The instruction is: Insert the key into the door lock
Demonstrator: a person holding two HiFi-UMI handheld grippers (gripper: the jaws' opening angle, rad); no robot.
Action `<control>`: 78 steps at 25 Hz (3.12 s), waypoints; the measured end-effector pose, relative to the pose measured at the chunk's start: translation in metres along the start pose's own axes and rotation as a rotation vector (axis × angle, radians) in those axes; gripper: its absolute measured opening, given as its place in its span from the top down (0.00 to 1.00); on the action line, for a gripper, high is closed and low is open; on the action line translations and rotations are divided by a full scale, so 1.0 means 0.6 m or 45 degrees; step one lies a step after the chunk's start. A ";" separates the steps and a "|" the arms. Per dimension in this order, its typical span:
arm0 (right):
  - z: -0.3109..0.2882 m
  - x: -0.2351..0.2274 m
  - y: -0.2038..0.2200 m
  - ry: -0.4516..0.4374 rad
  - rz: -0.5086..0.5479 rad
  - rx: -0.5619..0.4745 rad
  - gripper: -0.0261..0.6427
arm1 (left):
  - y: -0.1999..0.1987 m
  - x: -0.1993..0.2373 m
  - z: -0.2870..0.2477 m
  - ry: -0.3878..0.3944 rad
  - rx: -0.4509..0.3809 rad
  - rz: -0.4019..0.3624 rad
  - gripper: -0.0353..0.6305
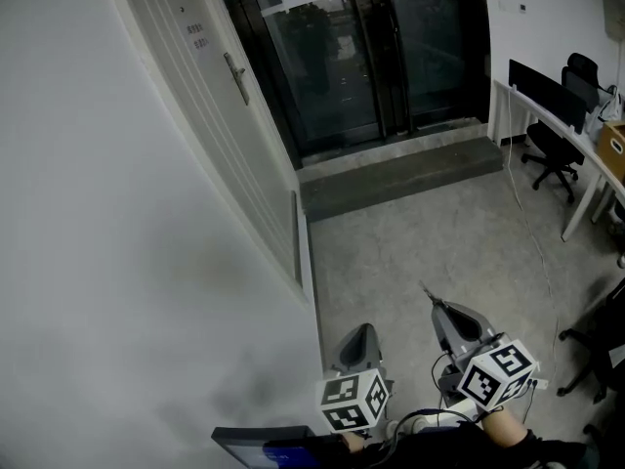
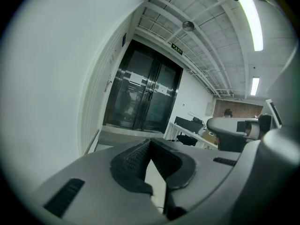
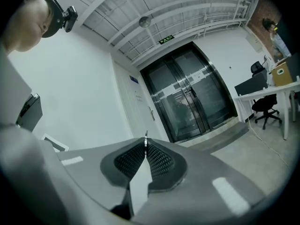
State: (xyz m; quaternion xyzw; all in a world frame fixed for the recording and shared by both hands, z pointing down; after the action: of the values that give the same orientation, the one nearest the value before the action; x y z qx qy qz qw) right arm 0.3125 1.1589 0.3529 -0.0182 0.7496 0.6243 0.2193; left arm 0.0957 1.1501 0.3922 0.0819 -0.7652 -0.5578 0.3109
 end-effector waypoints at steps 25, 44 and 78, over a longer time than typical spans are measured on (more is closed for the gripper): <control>-0.337 -0.144 -0.123 -0.089 0.097 -0.046 0.94 | -0.122 0.115 -0.346 -0.042 -0.001 0.028 0.95; -0.597 -0.251 -0.168 -0.077 0.069 -0.020 0.94 | -0.201 0.231 -0.600 -0.038 0.016 0.032 0.95; -1.197 -0.361 -0.312 0.015 0.091 -0.082 0.94 | -0.454 0.556 -1.107 0.087 0.045 0.012 0.95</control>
State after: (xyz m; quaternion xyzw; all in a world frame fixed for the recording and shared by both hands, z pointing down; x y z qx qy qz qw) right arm 0.3449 0.3861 0.3446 -0.0020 0.7306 0.6554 0.1917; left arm 0.1478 0.3602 0.3965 0.1028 -0.7642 -0.5396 0.3380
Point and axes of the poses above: the fingertips, and each gripper's own axes: z backward along the fingers, x to its left, y out of its underside, the point moved 10 cm from there along z, backward along the fingers, and after that the axes turned 14 degrees about y, right-handed, at the moved point
